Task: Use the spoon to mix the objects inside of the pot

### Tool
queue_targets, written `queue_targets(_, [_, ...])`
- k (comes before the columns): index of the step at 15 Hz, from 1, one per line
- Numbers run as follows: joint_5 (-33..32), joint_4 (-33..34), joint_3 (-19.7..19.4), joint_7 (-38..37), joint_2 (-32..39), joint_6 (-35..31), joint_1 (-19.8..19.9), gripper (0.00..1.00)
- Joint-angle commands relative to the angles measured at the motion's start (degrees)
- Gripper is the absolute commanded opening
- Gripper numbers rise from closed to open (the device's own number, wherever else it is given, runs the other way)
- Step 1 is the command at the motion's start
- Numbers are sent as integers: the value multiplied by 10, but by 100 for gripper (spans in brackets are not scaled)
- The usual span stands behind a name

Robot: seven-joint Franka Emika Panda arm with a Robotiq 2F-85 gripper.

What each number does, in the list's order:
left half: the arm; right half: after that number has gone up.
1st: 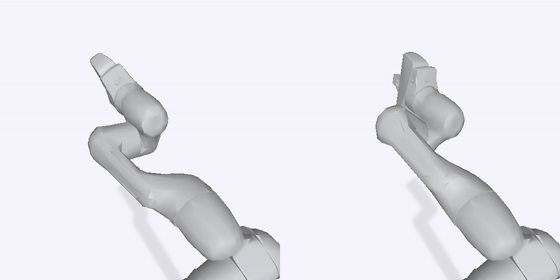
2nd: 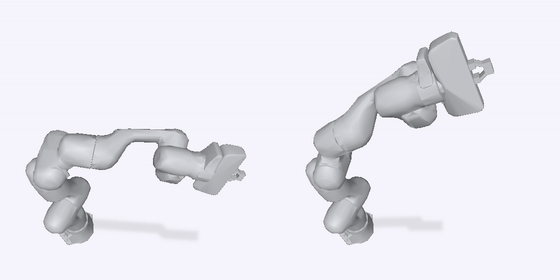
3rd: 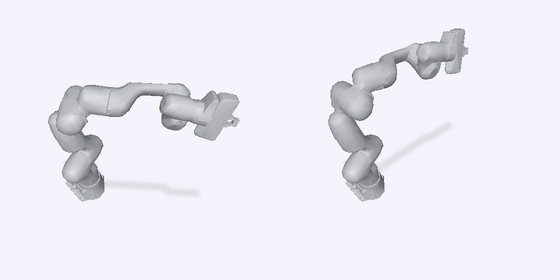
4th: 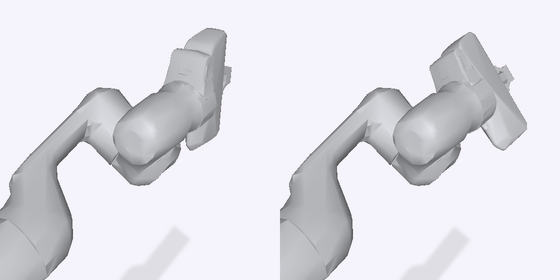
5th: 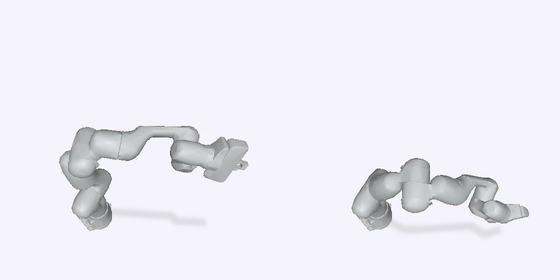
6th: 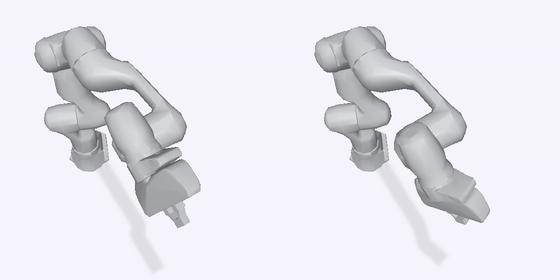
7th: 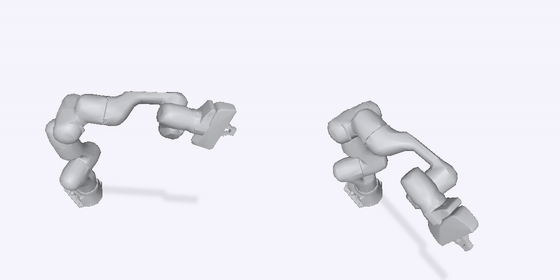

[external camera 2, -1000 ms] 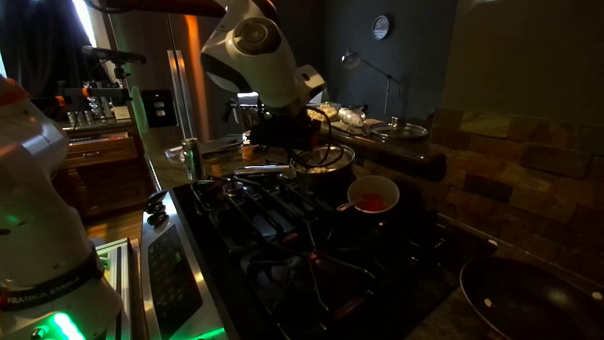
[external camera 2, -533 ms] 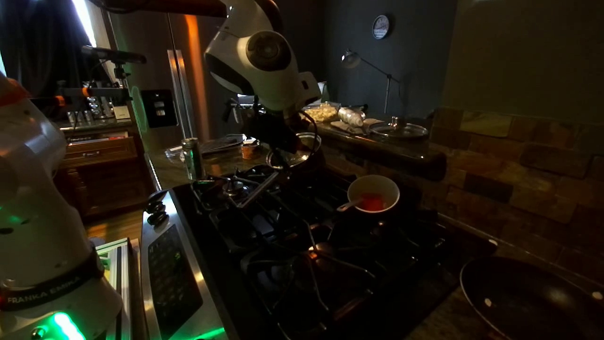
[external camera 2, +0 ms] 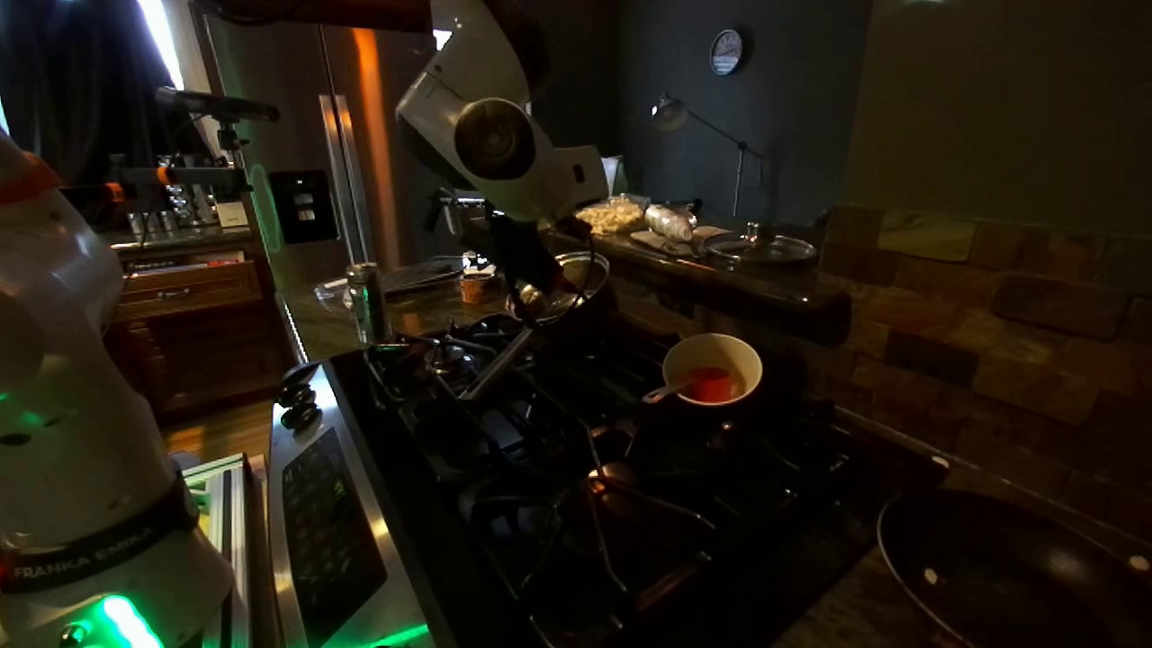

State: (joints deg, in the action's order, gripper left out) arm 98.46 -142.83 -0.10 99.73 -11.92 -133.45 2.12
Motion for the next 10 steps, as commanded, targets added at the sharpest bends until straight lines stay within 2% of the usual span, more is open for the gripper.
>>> queue_targets(1, [66,13,9,105,7,-23,3,1])
queue_targets(5, [3,12,4,189,-4,-37,16,1])
queue_targets(10, [1,9,-2,335,-15,-55,28,1])
